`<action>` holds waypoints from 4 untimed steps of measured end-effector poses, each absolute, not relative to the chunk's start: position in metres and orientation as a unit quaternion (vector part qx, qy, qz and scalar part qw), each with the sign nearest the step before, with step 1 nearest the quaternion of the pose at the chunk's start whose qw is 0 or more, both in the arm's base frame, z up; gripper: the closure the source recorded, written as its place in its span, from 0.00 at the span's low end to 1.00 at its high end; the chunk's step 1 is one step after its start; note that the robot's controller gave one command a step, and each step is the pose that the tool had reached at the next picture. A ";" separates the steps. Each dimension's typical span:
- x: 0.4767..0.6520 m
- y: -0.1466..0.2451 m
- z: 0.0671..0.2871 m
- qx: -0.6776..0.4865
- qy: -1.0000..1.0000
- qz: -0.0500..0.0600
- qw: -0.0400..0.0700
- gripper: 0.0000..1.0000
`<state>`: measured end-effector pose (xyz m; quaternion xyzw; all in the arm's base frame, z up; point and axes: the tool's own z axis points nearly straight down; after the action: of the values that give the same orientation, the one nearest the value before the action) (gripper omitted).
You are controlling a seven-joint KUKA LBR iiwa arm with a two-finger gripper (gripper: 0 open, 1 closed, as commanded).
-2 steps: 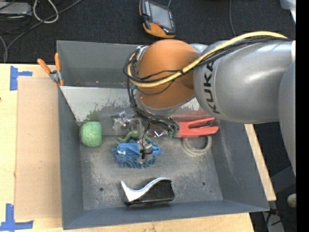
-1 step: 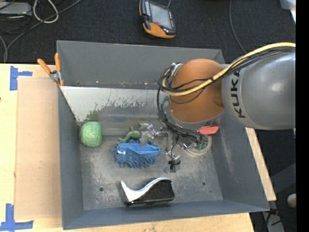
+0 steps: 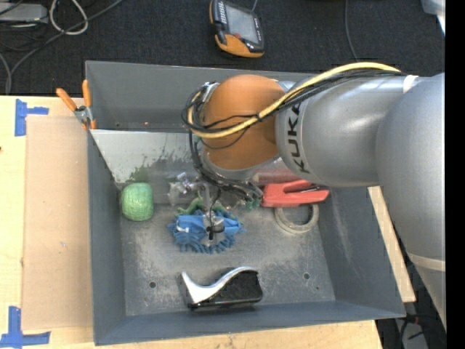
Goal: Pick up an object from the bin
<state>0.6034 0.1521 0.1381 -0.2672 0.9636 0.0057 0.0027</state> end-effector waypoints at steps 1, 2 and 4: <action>0.611 0.121 0.115 -0.259 0.966 0.001 -0.005 0.00; 0.605 0.133 0.069 -0.335 0.942 0.005 -0.001 0.00; 0.608 0.163 0.070 -0.443 0.896 0.006 0.000 1.00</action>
Offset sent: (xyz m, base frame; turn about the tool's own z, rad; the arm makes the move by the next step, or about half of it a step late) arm 0.0027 -0.0187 -0.0681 -0.1512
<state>0.6084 0.1632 0.0696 -0.4434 0.8963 0.0060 0.0001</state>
